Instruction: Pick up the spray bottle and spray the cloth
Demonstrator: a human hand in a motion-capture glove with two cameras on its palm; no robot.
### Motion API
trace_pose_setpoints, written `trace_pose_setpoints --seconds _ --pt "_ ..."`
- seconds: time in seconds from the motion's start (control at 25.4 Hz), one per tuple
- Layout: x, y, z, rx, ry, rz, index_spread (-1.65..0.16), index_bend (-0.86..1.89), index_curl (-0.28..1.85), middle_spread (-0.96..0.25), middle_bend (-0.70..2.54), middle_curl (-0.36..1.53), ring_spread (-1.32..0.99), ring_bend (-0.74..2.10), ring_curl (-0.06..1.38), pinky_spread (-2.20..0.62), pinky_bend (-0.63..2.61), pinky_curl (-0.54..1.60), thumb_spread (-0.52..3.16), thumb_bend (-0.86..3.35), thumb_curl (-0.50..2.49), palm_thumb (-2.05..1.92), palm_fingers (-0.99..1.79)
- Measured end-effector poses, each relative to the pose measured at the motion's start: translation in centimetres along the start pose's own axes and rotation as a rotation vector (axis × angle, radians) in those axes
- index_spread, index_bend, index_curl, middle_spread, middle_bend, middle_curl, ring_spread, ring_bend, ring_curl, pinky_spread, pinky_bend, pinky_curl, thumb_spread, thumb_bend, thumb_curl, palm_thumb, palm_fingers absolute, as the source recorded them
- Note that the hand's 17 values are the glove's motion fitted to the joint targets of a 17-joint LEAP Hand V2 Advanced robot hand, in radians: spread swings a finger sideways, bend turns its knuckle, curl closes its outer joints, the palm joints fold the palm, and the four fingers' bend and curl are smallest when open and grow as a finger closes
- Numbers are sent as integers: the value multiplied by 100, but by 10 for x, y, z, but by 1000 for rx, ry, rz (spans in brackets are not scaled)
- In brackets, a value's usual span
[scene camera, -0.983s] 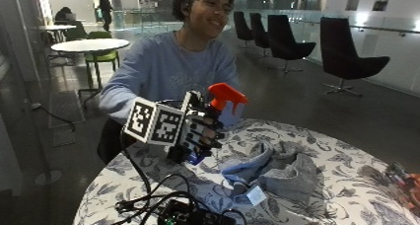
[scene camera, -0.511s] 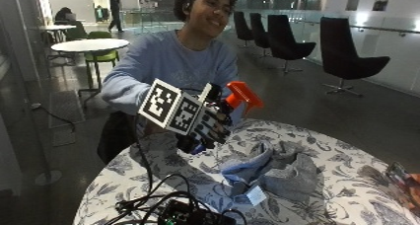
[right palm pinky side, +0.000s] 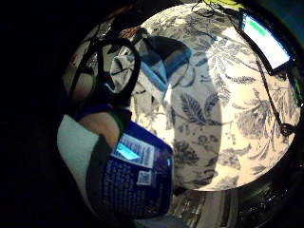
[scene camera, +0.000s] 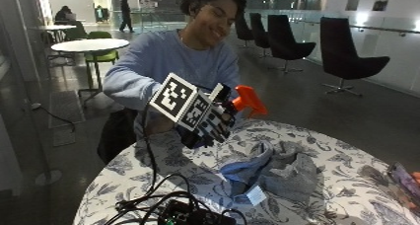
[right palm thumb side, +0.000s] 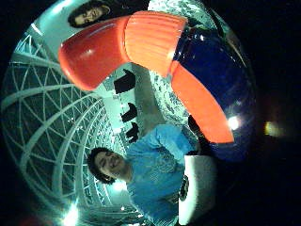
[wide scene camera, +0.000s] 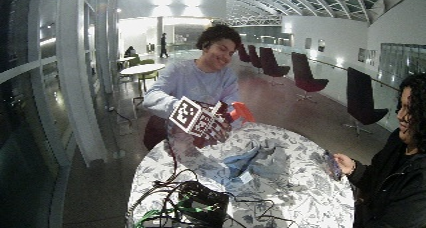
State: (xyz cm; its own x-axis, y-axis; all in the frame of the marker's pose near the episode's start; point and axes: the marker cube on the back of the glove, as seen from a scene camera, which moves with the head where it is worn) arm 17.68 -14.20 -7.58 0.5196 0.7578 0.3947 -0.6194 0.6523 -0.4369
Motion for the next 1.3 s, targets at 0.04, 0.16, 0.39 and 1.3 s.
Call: trace_pose_setpoints --seconds 0.04,0.16,0.39,1.3 --pt "0 -1 0 -3 4 5 -23 11 30 -8 22 47 -1 46 39 20 31 37 55 -2 71 109 106" --pt "-1 -3 2 -18 15 21 -23 11 30 -7 22 47 -1 46 40 19 31 37 54 -2 71 108 106" --pt "-2 -5 7 -48 16 39 -22 11 30 -7 21 48 0 47 40 19 32 37 54 -2 72 107 107" --pt "-10 -11 25 50 13 -10 -20 11 29 -6 22 49 1 48 41 17 34 37 54 -2 75 105 108"
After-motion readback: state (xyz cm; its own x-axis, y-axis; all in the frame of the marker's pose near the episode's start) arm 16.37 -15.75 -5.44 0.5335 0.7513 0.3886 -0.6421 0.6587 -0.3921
